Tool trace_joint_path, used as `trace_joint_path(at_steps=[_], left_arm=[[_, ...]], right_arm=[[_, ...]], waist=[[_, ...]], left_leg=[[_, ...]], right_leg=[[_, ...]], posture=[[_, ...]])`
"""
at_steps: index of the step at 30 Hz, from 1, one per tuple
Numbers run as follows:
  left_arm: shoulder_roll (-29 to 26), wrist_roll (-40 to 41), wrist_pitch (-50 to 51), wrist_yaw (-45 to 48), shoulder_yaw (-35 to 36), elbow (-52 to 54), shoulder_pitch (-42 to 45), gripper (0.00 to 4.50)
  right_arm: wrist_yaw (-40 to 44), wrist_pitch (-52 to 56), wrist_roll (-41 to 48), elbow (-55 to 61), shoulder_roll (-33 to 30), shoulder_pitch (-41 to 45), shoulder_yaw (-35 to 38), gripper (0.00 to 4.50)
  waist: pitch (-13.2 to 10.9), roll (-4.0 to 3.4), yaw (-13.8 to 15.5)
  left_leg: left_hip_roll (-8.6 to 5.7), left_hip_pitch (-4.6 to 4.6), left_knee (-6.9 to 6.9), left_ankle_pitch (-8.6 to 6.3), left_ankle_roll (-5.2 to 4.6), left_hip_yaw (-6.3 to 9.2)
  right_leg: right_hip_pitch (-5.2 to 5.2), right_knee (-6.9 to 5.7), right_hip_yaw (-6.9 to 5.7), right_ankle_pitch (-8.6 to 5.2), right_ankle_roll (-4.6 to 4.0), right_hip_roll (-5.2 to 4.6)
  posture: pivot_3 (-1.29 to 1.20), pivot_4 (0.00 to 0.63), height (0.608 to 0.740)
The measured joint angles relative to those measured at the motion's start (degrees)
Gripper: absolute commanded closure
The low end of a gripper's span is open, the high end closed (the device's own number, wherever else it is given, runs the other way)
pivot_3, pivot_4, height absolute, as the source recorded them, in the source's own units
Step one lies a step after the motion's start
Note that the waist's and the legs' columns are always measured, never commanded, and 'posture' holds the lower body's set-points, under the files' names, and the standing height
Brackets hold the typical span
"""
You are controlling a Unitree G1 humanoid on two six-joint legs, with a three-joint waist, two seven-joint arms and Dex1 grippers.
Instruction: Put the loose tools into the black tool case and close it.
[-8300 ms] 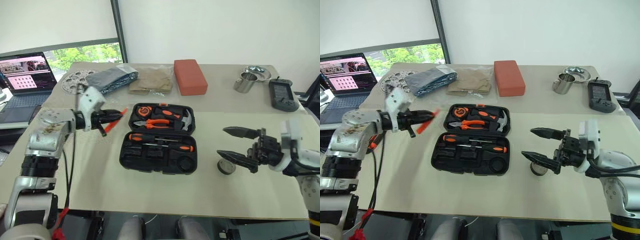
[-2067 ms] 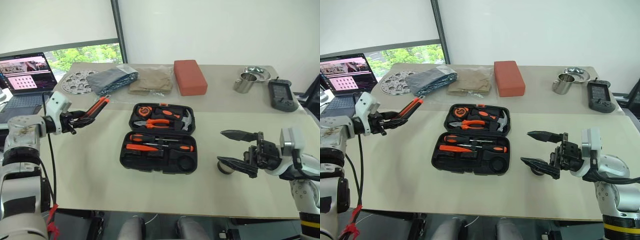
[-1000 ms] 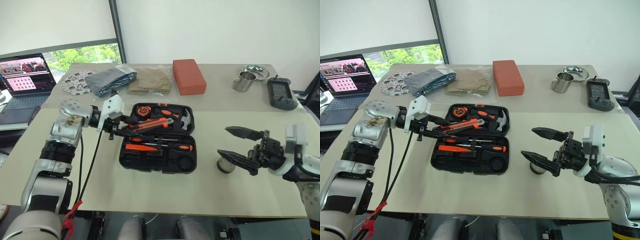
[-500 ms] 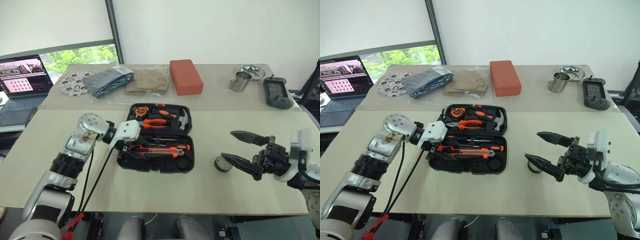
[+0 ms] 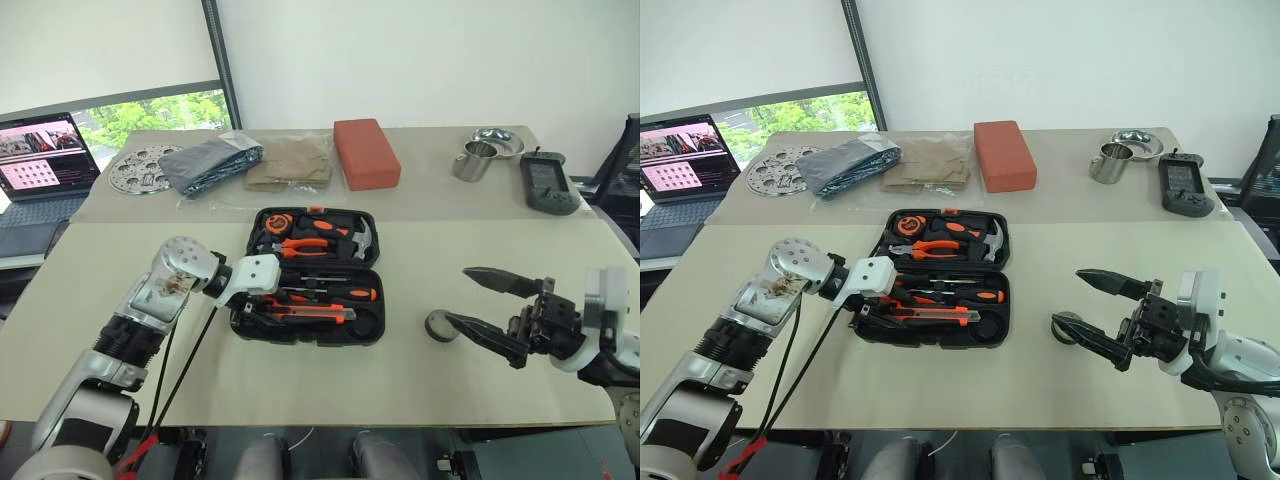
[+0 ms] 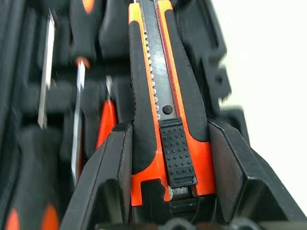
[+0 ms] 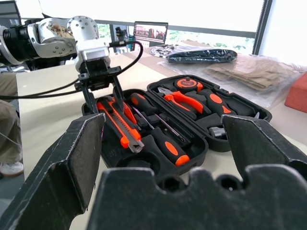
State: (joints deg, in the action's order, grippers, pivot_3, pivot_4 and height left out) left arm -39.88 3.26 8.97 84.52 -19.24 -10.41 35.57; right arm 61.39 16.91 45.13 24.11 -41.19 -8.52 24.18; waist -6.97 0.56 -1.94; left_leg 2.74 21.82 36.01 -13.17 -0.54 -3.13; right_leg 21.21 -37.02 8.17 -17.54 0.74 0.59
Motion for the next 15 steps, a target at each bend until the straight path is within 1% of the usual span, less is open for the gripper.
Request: trace_joint_path(at_steps=[5, 15], left_arm=[[-2.58, -0.43, 1.47, 1.05, -0.29, 2.08, -0.34, 2.74], [-3.8, -0.94, 3.63, 1.68, -0.67, 3.36, -0.75, 2.74]], right_arm=[[0.92, -0.45, -0.11, -1.08, 0.0, 0.0, 0.0, 0.0], [1.67, -0.55, -1.09, -2.19, -0.01, 0.45, 0.0, 0.0]], waist=[[0.01, -0.01, -0.3], [0.01, -0.02, -0.35]], left_leg=[[0.0, 0.0, -0.01, 0.0, 0.0, 0.03], [0.0, -0.01, 0.0, 0.0, 0.0, 0.04]], right_leg=[[-0.08, 0.0, -0.01, -0.01, 0.02, -0.01], [-0.08, 0.0, -0.02, -0.02, 0.03, -0.01]], posture=[[0.0, 0.15, 0.74], [0.0, 0.15, 0.74]])
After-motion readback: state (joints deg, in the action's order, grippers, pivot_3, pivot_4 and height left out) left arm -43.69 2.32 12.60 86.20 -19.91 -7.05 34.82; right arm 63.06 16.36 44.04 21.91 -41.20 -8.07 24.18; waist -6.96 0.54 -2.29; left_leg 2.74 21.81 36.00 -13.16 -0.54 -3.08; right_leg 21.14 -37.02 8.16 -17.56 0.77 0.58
